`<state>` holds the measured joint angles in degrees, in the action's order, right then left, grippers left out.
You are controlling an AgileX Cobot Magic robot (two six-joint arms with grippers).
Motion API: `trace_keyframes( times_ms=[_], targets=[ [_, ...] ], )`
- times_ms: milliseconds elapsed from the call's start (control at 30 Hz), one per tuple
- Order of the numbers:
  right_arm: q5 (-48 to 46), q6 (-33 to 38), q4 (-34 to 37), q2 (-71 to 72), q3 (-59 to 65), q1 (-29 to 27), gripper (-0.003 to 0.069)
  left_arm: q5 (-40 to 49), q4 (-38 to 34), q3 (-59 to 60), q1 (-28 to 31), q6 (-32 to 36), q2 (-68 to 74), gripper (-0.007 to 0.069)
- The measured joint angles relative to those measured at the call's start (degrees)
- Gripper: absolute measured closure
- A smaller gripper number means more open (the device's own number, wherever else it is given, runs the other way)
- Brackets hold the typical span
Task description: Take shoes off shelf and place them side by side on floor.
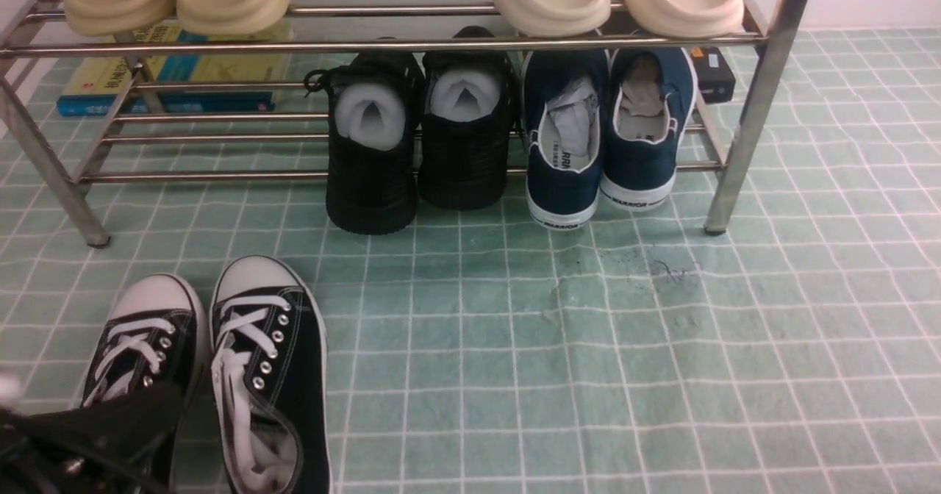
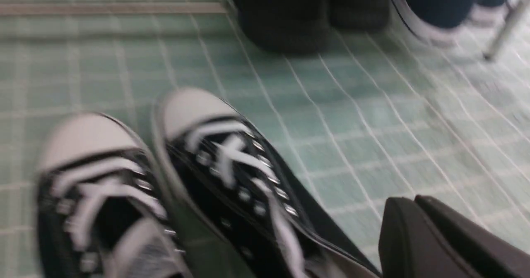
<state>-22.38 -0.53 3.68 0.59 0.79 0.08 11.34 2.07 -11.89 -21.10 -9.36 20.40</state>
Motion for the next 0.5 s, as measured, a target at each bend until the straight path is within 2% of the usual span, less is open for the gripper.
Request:
trace_keyframes(
  times_ms=[33, 100, 233, 333, 500],
  targets=[
    [0.0, 0.0, 0.0, 0.0, 0.0, 0.0, 0.042, -0.1, 0.15, 0.53, 0.4, 0.0, -0.96, 0.0589],
    [0.0, 0.0, 0.0, 0.0, 0.0, 0.0, 0.042, -0.62, 1.72, 4.05, 6.34, 0.0, -6.6, 0.0587],
    [0.0, 0.0, 0.0, 0.0, 0.0, 0.0, 0.042, -0.62, 2.32, 9.26, 14.17, 0.0, -14.52, 0.0584],
    [0.0, 0.0, 0.0, 0.0, 0.0, 0.0, 0.042, -0.53, 2.87, 11.96, 16.99, 0.0, -18.3, 0.0581],
    [0.0, 0.0, 0.0, 0.0, 0.0, 0.0, 0.042, 1.02, 3.83, 13.41, 17.27, 0.0, -20.81, 0.0578]
  ],
)
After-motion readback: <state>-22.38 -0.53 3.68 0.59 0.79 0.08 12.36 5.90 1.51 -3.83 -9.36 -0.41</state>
